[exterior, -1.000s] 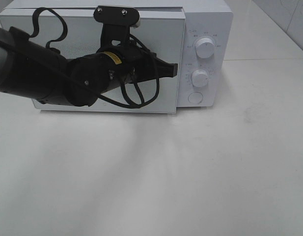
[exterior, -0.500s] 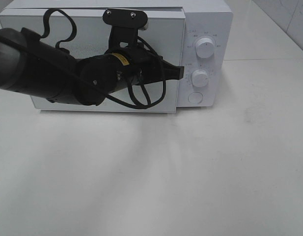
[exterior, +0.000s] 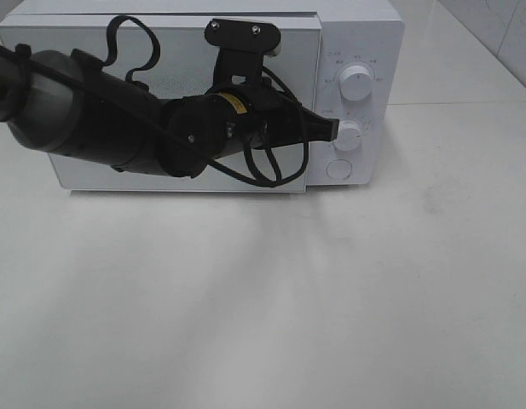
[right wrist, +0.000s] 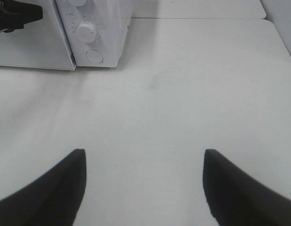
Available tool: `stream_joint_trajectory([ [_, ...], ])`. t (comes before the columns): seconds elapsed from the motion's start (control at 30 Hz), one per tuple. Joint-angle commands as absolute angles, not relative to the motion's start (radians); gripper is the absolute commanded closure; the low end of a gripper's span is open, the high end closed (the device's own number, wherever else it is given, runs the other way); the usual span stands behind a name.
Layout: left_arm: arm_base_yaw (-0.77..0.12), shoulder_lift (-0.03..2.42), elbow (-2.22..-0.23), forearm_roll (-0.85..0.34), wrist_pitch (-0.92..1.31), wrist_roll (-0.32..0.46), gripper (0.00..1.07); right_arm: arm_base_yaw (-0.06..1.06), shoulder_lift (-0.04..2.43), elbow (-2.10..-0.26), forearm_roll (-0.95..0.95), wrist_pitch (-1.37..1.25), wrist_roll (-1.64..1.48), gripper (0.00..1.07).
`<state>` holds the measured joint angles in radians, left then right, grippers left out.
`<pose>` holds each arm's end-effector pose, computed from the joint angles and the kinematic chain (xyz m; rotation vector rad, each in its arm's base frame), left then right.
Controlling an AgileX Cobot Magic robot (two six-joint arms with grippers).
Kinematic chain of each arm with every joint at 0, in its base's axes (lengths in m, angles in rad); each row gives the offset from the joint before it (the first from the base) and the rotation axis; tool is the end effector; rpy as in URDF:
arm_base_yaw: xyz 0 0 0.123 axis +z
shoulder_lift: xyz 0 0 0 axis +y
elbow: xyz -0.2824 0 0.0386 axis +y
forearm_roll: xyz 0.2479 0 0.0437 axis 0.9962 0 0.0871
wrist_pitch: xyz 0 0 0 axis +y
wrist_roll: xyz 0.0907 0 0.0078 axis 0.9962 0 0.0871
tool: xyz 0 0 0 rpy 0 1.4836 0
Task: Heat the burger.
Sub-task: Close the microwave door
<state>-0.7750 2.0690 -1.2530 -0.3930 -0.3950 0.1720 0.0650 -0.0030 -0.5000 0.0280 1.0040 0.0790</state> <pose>0.3342 -0.3086 0.1701 0.4654 1.9048 -0.5017 -0.0032 0.0019 0.2818 0.0135 1.9864 0.1264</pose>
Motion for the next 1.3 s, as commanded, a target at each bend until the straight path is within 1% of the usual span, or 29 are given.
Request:
stream_joint_trajectory([
  [0.03,-0.757,2.079,-1.303,-0.417,-0.458,0.170,1.07,0.058,-0.033,-0.497,0.029,0.996,0.081,0.39],
  [0.33,-0.755,2.129,-1.361,-0.418,-0.455,0.170,1.07,0.058,-0.033,-0.497,0.029,0.996,0.081,0.39],
  [0.77,-0.760,2.114,-1.364,-0.416,-0.396,0.174,1.07,0.058,-0.033,-0.497,0.029,0.996,0.081,0.39],
  [0.87,-0.763,2.098,-1.364,-0.412,-0.351,0.174,1.07,0.058,-0.033,-0.497,0.029,0.996,0.081,0.39],
  [0.9,-0.763,2.087,-1.364,-0.412,-0.294,0.174,1.07,0.058,-0.033,-0.497,0.029,0.996,0.081,0.39],
  [1.03,-0.763,2.071,-1.364,-0.409,-0.211,0.178,1.07,0.058,-0.033,-0.497,0.029,0.996,0.081,0.39],
  [1.07,-0.763,2.058,-1.364,-0.409,-0.150,0.178,1.07,0.058,-0.033,-0.497,0.029,0.996,0.081,0.39],
  [1.13,-0.763,2.050,-1.364,-0.409,-0.128,0.178,1.07,0.058,-0.033,-0.497,0.029,0.996,0.081,0.39],
  [1.17,-0.763,2.034,-1.361,-0.408,-0.082,0.178,1.07,0.058,-0.033,-0.497,0.029,0.996,0.081,0.39],
  [1.2,-0.763,2.034,-1.361,-0.408,-0.082,0.178,1.07,0.058,-0.033,-0.497,0.029,0.996,0.081,0.39],
  [1.23,-0.763,2.020,-1.361,-0.405,-0.018,0.178,1.07,0.058,-0.033,-0.497,0.029,0.996,0.081,0.39],
  [1.3,-0.763,2.012,-1.361,-0.404,0.010,0.178,1.07,0.058,-0.033,-0.497,0.029,0.996,0.081,0.39],
])
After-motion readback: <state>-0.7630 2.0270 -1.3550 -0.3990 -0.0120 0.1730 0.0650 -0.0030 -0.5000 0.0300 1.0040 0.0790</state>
